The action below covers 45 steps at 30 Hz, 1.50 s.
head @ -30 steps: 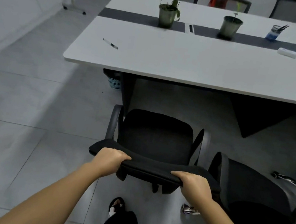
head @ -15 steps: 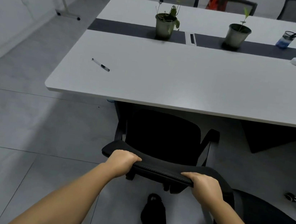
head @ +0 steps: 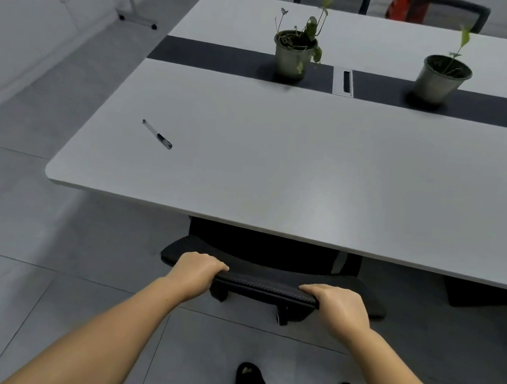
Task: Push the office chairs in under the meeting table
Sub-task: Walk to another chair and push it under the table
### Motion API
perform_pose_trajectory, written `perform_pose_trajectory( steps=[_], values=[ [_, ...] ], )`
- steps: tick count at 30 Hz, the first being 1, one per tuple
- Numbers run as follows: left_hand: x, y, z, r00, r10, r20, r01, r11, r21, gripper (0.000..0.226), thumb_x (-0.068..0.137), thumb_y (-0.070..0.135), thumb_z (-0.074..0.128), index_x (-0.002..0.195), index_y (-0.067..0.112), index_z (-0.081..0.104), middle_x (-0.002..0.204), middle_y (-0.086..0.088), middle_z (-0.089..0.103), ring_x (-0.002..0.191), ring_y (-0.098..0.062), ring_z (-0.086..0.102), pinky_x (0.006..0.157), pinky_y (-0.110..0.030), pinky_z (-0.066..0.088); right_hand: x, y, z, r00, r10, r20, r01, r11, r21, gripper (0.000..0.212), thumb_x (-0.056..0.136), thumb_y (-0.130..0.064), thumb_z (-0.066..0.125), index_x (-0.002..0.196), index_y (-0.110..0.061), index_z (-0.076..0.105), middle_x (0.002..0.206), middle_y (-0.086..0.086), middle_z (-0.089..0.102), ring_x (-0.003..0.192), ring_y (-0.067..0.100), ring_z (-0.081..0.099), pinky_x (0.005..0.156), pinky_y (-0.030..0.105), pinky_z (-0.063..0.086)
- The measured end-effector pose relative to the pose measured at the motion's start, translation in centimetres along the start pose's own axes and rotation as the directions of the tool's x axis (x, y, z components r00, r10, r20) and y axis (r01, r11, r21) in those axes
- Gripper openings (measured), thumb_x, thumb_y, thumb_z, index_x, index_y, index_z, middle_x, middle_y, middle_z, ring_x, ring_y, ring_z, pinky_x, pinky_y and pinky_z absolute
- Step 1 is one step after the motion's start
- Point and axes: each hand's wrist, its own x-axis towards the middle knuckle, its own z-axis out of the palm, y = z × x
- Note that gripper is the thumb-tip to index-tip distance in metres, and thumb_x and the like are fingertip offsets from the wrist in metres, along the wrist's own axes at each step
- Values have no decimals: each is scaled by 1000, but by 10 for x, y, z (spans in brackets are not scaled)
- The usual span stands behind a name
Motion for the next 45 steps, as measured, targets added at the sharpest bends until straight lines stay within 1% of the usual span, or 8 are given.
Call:
perform_pose_trajectory(
  steps=[11, 14, 19, 26, 32, 39, 42, 45],
  values=[
    [48, 2, -17, 1000, 5, -26, -6, 999, -38, 52, 88, 0, 43, 131, 27, 48, 131, 2, 59, 118, -21, 54, 88, -35, 48, 43, 32, -29, 1000, 6, 18, -5, 1000, -26, 53, 87, -10, 41, 129, -43, 44, 137, -17, 49, 122, 9, 49, 91, 24, 42],
    [53, 2, -18, 998, 29, -62, -31, 999, -17, 45, 85, 1, 47, 117, 28, 59, 115, 4, 68, 102, -20, 62, 74, -32, 50, 46, 36, -30, 1000, 5, 16, -4, 1000, -9, 54, 86, -9, 41, 129, -42, 44, 137, -17, 49, 122, 9, 48, 92, 24, 42],
    [48, 2, -16, 1000, 9, -17, -9, 1000, 14, 32, 79, 2, 46, 90, 28, 62, 90, 4, 69, 80, -17, 61, 49, -27, 31, 41, 33, -22, 1000, -6, 24, 6, 1000, -16, 53, 86, -11, 41, 129, -42, 44, 135, -17, 50, 120, 10, 50, 90, 26, 44],
    [37, -2, -26, 994, 37, 99, -35, 999, -29, 25, 80, 16, 49, 101, 24, 58, 105, 2, 66, 95, -21, 59, 70, -35, 48, 35, 26, -18, 991, -29, 132, 28, 1000, 12, 49, 86, -25, 48, 134, -35, 39, 138, -11, 47, 123, 13, 46, 93, 29, 42],
    [9, 0, -46, 991, 84, 103, -82, 996, -18, 56, 88, 44, 49, 139, 24, 35, 143, 2, 43, 129, -17, 41, 100, -36, 41, 11, 4, -41, 993, -36, 115, 11, 978, 209, 67, 84, -44, 55, 142, -32, 23, 147, -4, 35, 131, 16, 35, 105, 32, 35],
    [-96, 5, -76, 940, 21, -342, -174, 889, -423, 54, 80, 56, 39, 131, 38, 43, 133, 18, 49, 123, 5, 38, 100, -16, 34, -73, -79, -62, 984, 62, -168, 76, 705, 706, 59, 82, -37, 62, 134, -40, 35, 132, -23, 45, 121, -9, 41, 101, 19, 34],
    [-160, 7, -72, 922, -91, -377, -181, 760, -625, 45, 78, 53, 47, 123, 44, 48, 125, 32, 52, 119, 9, 43, 97, -6, 33, -116, -114, -49, 967, 157, -202, 74, 584, 808, 54, 82, -30, 63, 129, -43, 40, 126, -24, 52, 116, -10, 46, 97, 19, 39],
    [-216, 9, -55, 901, -252, -354, -160, 566, -809, 42, 74, 49, 53, 116, 47, 55, 120, 31, 56, 113, 8, 51, 92, -3, 37, -158, -148, -30, 933, 292, -211, 58, 457, 887, 48, 83, -24, 61, 124, -43, 45, 119, -21, 59, 113, -8, 50, 93, 20, 42]
  ],
)
